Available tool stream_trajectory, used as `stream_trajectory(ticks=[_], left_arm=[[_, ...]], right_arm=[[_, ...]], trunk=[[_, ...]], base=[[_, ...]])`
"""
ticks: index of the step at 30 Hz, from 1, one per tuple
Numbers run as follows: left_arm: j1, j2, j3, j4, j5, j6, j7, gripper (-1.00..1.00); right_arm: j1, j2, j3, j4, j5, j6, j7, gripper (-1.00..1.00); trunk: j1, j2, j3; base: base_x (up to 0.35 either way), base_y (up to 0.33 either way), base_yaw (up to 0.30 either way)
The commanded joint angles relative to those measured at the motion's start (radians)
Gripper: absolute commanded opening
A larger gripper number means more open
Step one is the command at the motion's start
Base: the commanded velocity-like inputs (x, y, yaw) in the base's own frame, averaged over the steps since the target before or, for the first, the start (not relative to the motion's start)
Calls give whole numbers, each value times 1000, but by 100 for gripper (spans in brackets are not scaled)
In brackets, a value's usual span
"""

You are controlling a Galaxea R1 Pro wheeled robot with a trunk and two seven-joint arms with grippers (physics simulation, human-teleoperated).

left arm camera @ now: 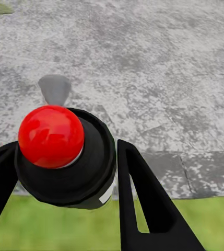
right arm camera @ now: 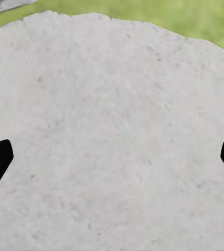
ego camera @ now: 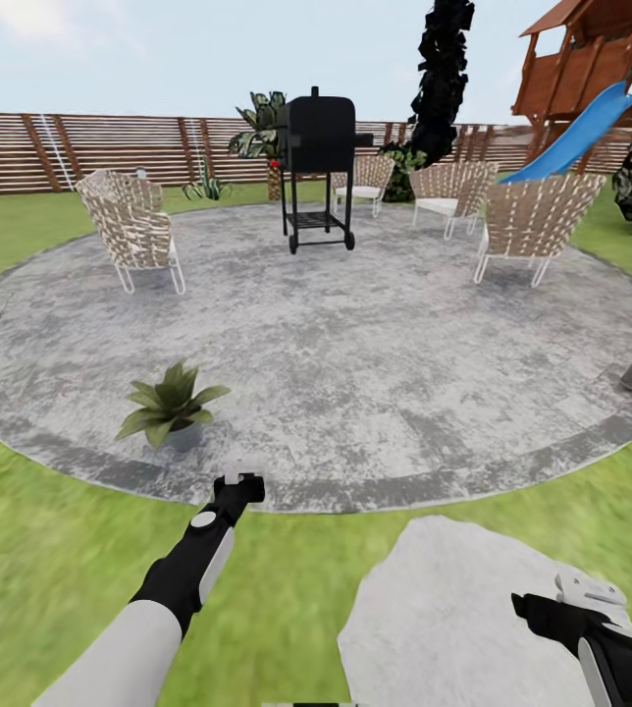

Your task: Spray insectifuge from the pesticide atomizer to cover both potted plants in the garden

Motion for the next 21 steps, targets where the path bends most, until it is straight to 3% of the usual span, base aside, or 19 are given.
stream_trajectory(ticks=[1,21], left_arm=[[0,0,-1,-1,3,1,0,-100],[0,0,-1,-1,3,1,0,-100]], right_arm=[[0,0,0,-1,1,5,2,100],[0,0,0,-1,1,5,1,100]], trunk=[[0,0,-1],[0,0,-1]], base=[[338,-124,52],[325,-161,3]])
